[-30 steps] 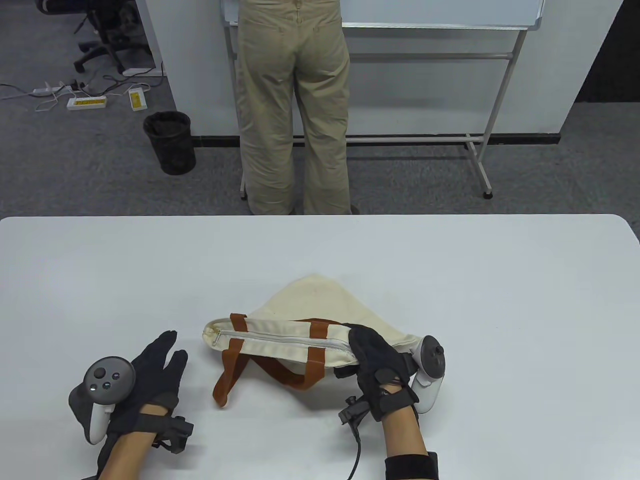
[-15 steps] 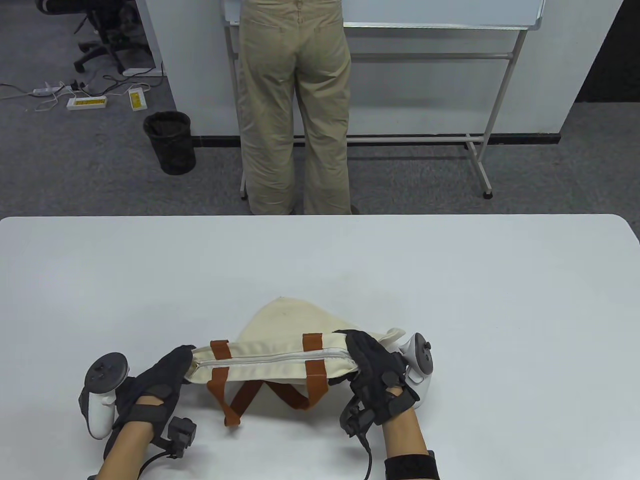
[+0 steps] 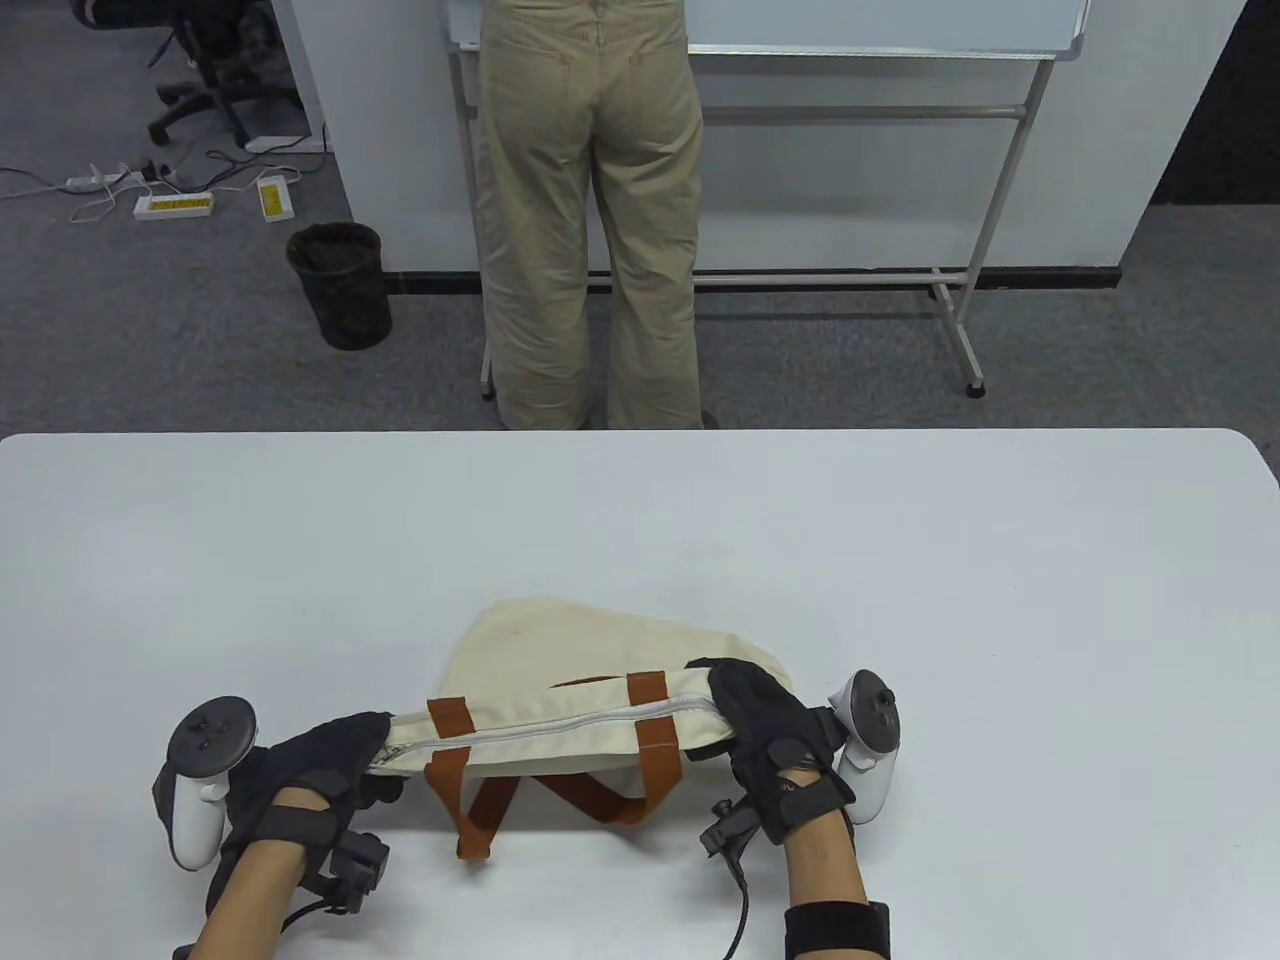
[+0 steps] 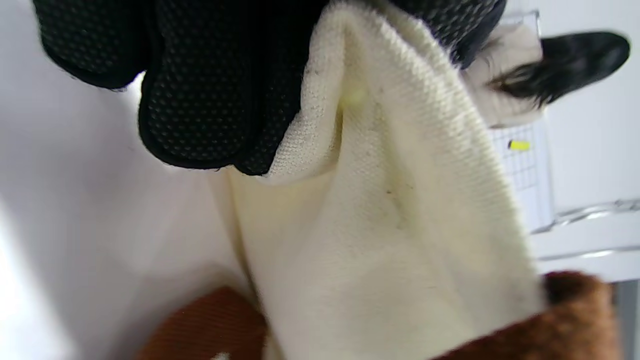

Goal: Unzip the canvas bag

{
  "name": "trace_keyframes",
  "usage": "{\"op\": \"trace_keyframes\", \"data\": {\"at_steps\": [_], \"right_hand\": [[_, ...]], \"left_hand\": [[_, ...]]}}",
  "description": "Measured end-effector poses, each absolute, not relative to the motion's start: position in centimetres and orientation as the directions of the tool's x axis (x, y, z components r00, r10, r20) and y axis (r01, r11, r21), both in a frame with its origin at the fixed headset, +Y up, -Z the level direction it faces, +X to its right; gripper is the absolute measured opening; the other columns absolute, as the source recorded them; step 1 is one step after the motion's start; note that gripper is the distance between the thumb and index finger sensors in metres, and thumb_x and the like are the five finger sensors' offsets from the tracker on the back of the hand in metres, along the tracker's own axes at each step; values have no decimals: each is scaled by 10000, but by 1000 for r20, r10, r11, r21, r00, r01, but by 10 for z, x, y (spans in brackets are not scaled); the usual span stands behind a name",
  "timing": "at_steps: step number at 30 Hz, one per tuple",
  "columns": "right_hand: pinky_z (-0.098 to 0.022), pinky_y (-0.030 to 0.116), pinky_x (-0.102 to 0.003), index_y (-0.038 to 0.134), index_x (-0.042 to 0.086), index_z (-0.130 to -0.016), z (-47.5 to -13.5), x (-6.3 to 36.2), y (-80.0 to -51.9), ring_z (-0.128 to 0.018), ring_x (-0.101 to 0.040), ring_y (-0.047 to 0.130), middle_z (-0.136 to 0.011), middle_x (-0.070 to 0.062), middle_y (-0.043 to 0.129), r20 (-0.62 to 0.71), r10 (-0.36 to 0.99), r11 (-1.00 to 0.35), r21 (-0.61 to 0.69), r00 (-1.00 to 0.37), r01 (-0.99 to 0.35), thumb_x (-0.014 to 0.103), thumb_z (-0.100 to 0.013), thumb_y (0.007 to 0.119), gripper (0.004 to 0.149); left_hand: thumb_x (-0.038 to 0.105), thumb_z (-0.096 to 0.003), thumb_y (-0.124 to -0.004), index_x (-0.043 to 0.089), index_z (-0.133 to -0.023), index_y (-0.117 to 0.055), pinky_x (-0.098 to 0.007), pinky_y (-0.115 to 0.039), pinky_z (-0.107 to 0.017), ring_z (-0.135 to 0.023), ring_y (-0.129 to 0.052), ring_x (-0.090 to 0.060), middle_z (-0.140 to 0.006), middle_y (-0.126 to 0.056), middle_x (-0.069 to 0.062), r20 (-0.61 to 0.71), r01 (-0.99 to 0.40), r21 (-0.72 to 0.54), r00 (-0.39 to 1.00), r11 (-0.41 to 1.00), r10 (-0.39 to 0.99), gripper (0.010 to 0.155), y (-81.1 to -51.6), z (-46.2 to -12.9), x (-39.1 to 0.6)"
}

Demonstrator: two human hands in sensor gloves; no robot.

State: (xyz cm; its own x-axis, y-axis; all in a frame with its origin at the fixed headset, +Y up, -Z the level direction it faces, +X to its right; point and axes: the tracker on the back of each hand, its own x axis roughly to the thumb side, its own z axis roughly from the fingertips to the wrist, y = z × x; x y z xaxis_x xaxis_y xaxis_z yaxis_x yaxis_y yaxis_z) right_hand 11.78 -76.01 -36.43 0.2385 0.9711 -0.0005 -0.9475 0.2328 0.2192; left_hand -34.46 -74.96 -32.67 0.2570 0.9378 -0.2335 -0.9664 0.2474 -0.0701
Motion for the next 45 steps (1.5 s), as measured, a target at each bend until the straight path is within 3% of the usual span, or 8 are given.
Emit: {"op": "trace_keyframes", "data": {"at_steps": [9,12,17,24,29,32,36,45], "right_hand": [[-343,733,-534,830,31,-804,-365,130,-767,-381,-316,926,-591,-163,925,-48,996,-62,147,-70,-987,325,-469,712,462],[-344,730,-538,833,33,-803,-366,129,-770,-383,-323,926,-593,-165,926,-52,974,-211,125,-219,-969,323,-463,715,462],[-356,720,-563,847,26,-808,-365,128,-766,-409,-366,930,-614,-197,931,-53,944,-321,72,-325,-944,338,-460,766,475],[-565,595,-653,699,42,-954,-354,127,-723,-776,-495,794,-908,-245,750,48,872,-477,-141,-487,-868,382,-453,829,619],[-632,496,-668,674,58,-974,-344,106,-683,-885,-505,672,-979,-237,656,156,732,-611,-281,-663,-740,409,-453,831,648],[-583,558,-644,741,51,-924,-336,80,-662,-813,-493,736,-925,-236,717,235,670,-622,-339,-704,-706,420,-444,839,614],[-465,662,-590,859,56,-815,-326,35,-649,-634,-442,869,-781,-212,855,329,669,-609,-272,-666,-745,431,-431,853,536],[-341,711,-546,946,41,-690,-318,-34,-667,-448,-402,920,-612,-206,937,372,770,-552,-19,-518,-834,443,-438,831,489]], "left_hand": [[439,-477,-722,118,-792,-892,-538,-782,-470,-479,-1030,-297,-642,-1016,-139,-221,-976,-120,-153,-183,963,481,-761,-328,-336],[444,-479,-718,126,-797,-888,-531,-787,-470,-480,-1032,-288,-641,-1013,-131,-228,-957,-136,-222,-257,948,481,-763,-328,-331],[454,-481,-715,136,-800,-884,-519,-792,-470,-476,-1034,-275,-637,-1011,-120,-221,-959,-106,-233,-261,947,481,-764,-326,-330],[459,-487,-712,137,-801,-883,-514,-796,-467,-472,-1037,-266,-633,-1015,-117,-203,-971,-75,-210,-229,956,482,-763,-325,-330],[461,-489,-712,137,-802,-884,-512,-800,-465,-470,-1041,-264,-633,-1017,-116,-199,-973,-83,-197,-217,960,482,-762,-325,-321],[459,-490,-713,135,-801,-885,-513,-800,-464,-468,-1041,-265,-630,-1018,-115,-196,-975,-100,-179,-201,964,481,-761,-325,-312],[460,-491,-711,139,-804,-883,-511,-800,-467,-472,-1042,-263,-635,-1016,-113,-200,-973,-123,-166,-193,966,481,-760,-326,-299],[462,-491,-710,142,-807,-881,-510,-801,-470,-478,-1042,-261,-639,-1015,-111,-191,-976,-125,-152,-177,970,481,-759,-325,-287]]}}
